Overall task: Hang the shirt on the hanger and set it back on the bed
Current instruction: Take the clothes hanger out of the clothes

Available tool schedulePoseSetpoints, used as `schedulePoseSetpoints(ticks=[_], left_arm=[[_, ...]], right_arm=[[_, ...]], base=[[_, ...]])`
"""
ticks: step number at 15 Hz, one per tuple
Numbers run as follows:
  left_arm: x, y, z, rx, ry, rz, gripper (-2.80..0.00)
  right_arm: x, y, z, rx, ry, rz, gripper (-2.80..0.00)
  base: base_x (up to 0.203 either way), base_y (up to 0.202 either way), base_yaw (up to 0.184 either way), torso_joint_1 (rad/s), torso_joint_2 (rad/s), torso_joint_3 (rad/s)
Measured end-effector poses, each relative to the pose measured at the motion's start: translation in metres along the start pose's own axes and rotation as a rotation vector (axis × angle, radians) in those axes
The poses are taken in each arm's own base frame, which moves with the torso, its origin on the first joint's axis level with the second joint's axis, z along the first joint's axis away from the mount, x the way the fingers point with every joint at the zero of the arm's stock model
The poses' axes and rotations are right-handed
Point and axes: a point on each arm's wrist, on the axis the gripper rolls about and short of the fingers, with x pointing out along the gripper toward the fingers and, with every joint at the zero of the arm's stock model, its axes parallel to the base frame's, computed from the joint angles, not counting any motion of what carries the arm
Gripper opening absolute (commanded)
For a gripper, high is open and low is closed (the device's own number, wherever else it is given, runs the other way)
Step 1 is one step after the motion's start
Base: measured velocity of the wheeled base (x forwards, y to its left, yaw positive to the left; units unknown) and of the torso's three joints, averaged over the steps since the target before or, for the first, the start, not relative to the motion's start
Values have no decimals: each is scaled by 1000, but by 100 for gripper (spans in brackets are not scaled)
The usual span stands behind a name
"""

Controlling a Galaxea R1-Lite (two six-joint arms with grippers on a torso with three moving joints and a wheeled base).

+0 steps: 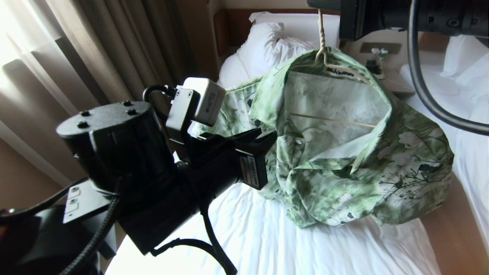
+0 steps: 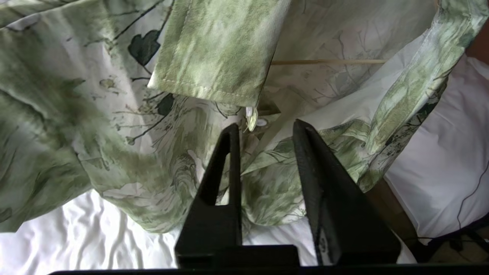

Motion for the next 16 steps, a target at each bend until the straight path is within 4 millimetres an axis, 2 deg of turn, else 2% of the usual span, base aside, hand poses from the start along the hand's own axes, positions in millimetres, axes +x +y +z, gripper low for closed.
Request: schedulePoseSetpoints(ticks=[4,14,15,16], left_arm=[[5,5,0,2,-4,23,0],[6,12,-1,33,-21,49,0],[6,12,-1,34,-20,50,-280],[6,12,-2,42,-19,51,-280]], right_arm=[[5,5,-1,3,-13,10,-280],[6,34,-4,8,10,66,-280],[6,35,-5,7,12,69,-280],[6,36,-5,6,12,71,-280]], base=[[0,0,0,0,0,0],[0,0,0,0,0,0],[0,0,0,0,0,0],[0,0,0,0,0,0]])
